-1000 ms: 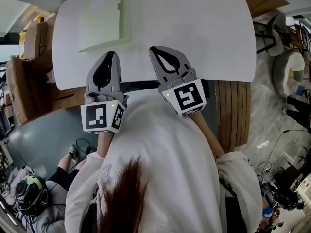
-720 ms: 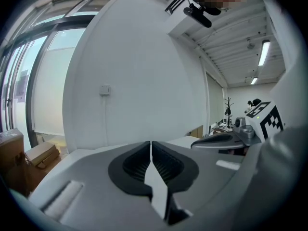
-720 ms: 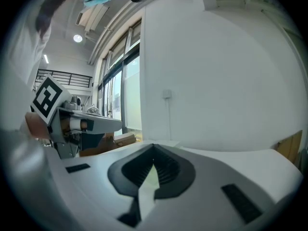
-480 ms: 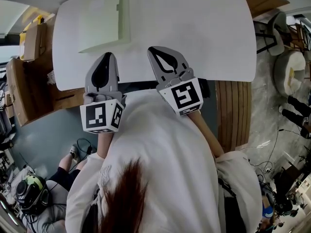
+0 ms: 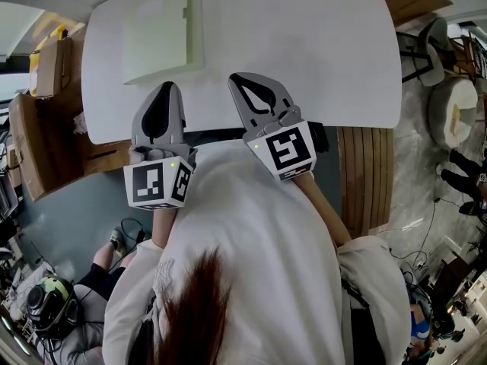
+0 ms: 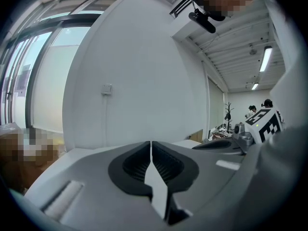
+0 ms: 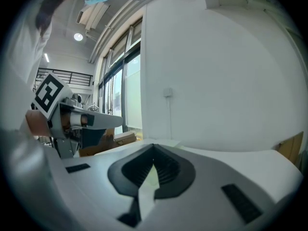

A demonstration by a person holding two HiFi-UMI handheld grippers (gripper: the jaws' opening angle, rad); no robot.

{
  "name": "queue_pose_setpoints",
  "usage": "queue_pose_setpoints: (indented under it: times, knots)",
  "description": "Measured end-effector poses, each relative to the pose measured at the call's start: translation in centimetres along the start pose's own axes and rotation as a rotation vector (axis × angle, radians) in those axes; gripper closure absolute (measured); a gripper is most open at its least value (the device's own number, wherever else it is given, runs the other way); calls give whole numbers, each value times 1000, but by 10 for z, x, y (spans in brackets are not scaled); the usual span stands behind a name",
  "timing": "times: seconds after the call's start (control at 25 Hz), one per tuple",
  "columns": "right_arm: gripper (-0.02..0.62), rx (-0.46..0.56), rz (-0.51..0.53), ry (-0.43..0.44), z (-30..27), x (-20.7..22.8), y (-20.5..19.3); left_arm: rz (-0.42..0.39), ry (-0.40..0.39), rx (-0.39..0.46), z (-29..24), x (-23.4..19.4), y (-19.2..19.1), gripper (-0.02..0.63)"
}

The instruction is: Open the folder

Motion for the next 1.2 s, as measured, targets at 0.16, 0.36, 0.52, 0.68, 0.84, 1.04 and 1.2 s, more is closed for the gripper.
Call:
queue_pose_setpoints:
  times: [0.16, 0.36, 0.52, 0.68, 0.84, 1.04, 1.2]
  knots:
    - [591, -13, 2, 6, -5, -3, -5, 8, 8, 6, 1, -5, 0, 597]
    - [592, -20, 8, 19, -12, -7, -6, 23, 15, 17, 1, -11, 2, 597]
    - [591, -22, 15, 25, -16, -11, -6, 26, 13, 18, 2, -15, 1, 597]
    - [592, -23, 19, 27, -19, -12, -5, 28, 25, 18, 3, -20, 1, 597]
    - [591, -19, 17, 28, -23, -14, -3, 26, 25, 20, 3, -24, 2, 597]
    - [591, -19, 26, 36, -26, -17, -2, 27, 33, 21, 4, -29, 3, 597]
    - [591, -19, 23, 31, -28, -17, -2, 27, 26, 22, 3, -30, 2, 597]
Point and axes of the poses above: the fingertips, and each gripper's own axes: z backward along the fingers, x to its right, y out of its top, the point moved 3 cm from there along z, backward along the fingers, and after that the axes turned 8 degrees about x, right-handed, at the moved point
